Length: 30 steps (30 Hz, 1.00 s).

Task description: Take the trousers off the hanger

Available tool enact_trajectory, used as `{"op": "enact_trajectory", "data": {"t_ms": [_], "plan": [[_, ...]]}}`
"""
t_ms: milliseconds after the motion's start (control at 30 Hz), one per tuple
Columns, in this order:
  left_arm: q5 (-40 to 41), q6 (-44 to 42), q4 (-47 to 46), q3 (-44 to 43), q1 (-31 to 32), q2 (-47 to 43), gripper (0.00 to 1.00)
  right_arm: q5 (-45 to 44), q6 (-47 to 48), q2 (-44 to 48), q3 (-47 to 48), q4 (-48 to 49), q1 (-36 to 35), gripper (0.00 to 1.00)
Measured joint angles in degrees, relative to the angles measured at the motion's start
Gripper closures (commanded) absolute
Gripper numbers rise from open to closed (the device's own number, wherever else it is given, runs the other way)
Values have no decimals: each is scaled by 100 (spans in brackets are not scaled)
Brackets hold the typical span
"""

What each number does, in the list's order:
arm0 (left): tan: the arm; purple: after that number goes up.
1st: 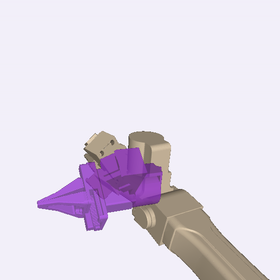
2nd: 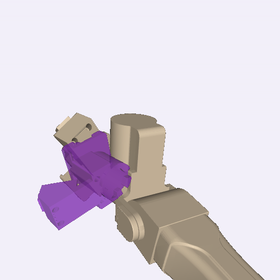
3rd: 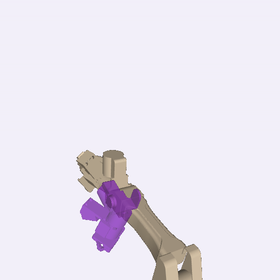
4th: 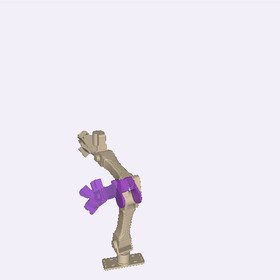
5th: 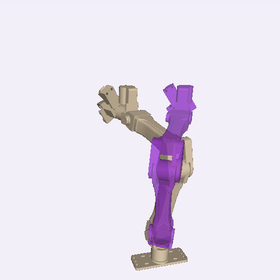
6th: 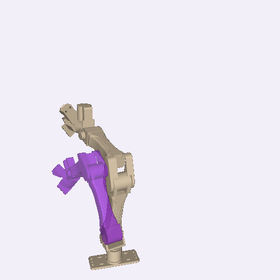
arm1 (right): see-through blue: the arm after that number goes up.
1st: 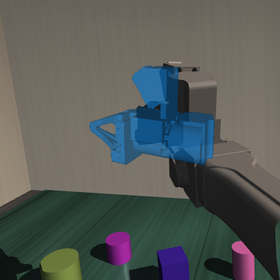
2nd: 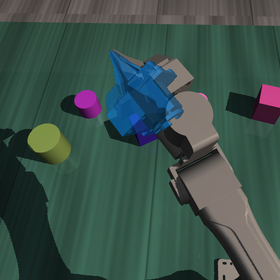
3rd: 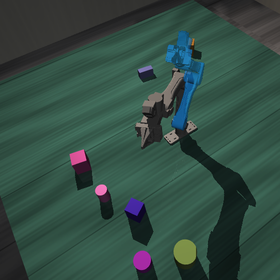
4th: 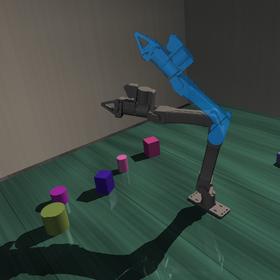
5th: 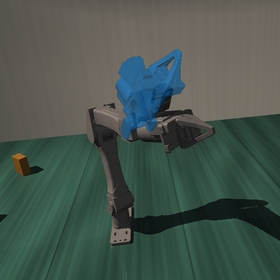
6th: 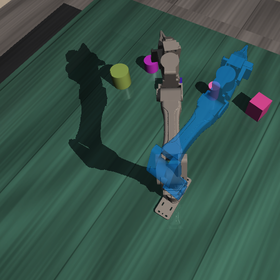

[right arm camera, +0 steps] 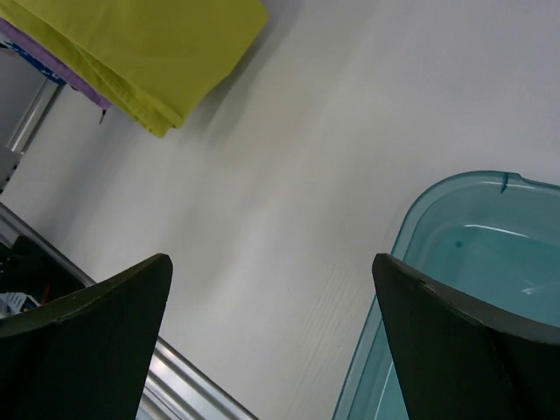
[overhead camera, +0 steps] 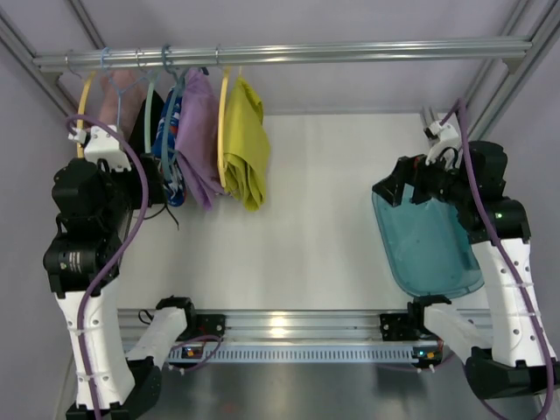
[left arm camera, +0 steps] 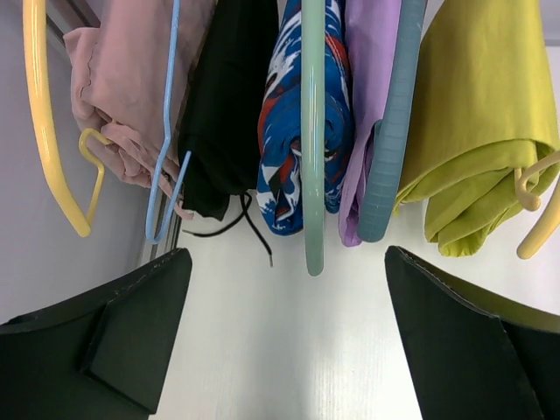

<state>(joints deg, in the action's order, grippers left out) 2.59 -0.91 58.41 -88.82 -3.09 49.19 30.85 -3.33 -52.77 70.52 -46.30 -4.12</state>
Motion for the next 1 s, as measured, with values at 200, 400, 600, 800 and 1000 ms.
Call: {"op": "enact_trajectory", "data": {"t_ms": [200, 400, 600, 800, 1000], "plan": [[44, 273, 50, -369, 0, 232, 1, 85, -804, -232, -13, 518, -417, 1], [15, 664, 63, -1023, 0, 586, 2, -542, -1506, -839, -2, 1364, -1567, 0], [-323, 1193, -24, -1545, -9, 745, 1, -1283, -2551, -1012, -11, 2909, -2903, 1], [-632, 1550, -192, -2138, -66, 949, 1, -1528, -3681, -1904, 374, 4004, -3530, 1], [-933, 1674, -507, -2197, -68, 981, 1, -1620, -4780, -2822, 485, 4962, -3818, 1]]}}
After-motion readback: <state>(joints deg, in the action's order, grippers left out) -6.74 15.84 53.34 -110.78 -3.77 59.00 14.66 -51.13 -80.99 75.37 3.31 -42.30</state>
